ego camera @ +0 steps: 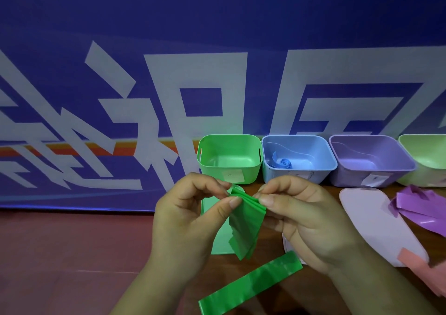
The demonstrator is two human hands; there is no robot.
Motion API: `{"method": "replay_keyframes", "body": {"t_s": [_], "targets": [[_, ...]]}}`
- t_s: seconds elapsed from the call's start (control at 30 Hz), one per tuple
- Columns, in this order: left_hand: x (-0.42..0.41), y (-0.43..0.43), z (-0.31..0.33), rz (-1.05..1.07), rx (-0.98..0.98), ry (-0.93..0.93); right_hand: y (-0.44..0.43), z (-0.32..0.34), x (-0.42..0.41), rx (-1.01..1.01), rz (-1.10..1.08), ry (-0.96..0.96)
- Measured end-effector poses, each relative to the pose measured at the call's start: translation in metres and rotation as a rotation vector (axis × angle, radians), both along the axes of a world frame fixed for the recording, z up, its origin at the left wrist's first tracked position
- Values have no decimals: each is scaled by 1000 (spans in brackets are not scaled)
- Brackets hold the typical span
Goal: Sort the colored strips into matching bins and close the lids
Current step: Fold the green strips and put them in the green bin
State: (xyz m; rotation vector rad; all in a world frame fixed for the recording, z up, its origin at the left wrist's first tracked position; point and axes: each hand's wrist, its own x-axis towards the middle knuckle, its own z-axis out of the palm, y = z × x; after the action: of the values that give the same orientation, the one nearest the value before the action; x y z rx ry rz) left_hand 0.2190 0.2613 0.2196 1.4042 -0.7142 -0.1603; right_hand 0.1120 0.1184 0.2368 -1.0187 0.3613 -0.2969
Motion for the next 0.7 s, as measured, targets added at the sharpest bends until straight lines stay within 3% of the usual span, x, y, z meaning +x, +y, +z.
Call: {"method": "replay_keyframes", "body": {"t_s": [0.3,0.47,0.7], "targets": [[3,4,0,-72,-33,52,1,-5,1,-35,29,15],[5,16,-1,-121,46,138,7,-8,3,-37,41,78],[22,54,-18,-162,192,295,18,-51,12,-185,24,303]]}}
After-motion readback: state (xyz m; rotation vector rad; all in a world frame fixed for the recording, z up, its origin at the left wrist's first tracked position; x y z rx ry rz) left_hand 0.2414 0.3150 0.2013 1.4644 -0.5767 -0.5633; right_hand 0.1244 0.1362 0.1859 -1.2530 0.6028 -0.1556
